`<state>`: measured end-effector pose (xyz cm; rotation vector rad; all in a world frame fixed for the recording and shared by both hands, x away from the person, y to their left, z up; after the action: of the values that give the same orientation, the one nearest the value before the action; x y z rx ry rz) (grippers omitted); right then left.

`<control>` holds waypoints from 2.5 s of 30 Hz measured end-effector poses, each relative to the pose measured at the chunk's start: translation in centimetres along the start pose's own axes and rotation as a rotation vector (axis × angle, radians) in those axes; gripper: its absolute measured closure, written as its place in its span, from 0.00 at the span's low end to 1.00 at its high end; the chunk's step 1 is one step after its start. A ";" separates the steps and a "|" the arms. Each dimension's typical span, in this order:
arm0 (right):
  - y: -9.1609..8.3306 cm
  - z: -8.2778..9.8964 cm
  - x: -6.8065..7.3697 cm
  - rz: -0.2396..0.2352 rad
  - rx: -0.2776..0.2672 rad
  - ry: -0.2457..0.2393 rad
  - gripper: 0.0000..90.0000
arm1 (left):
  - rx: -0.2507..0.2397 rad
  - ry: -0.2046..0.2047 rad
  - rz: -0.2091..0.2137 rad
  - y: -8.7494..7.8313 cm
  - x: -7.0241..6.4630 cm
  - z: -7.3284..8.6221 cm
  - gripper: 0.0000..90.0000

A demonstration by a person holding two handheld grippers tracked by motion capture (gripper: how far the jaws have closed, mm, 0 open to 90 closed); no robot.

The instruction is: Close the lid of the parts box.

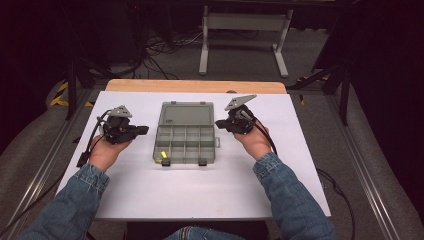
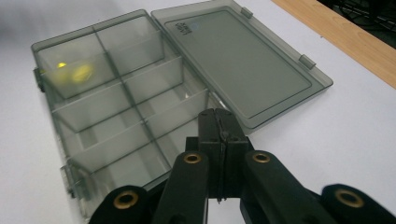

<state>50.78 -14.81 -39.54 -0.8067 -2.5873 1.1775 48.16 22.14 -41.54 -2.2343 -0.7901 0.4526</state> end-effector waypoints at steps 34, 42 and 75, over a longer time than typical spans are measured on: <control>4.8 -0.1 -4.2 0.035 0.092 0.140 1.00 | 0.118 -0.132 -0.077 5.7 4.3 -2.6 0.99; 5.8 0.3 -4.7 0.050 0.104 0.154 1.00 | 0.122 -0.160 -0.079 6.8 4.9 -2.3 0.99; 8.2 1.3 -5.4 0.035 0.159 0.164 1.00 | 0.136 -0.150 -0.055 9.1 5.2 -1.8 0.99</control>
<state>58.07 -14.18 -46.21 -0.8771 -2.3250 1.2517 56.72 19.54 -47.38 -2.0661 -0.8693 0.6346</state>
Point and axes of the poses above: each handheld gripper's, and its own axes: y roughly forward along the jaws, z roughly out of its underside, x roughly to its left, the point moved 2 cm from there along y, roughly forward along the jaws, and after that the axes turned 7 degrees about x, right-handed, at the moved point
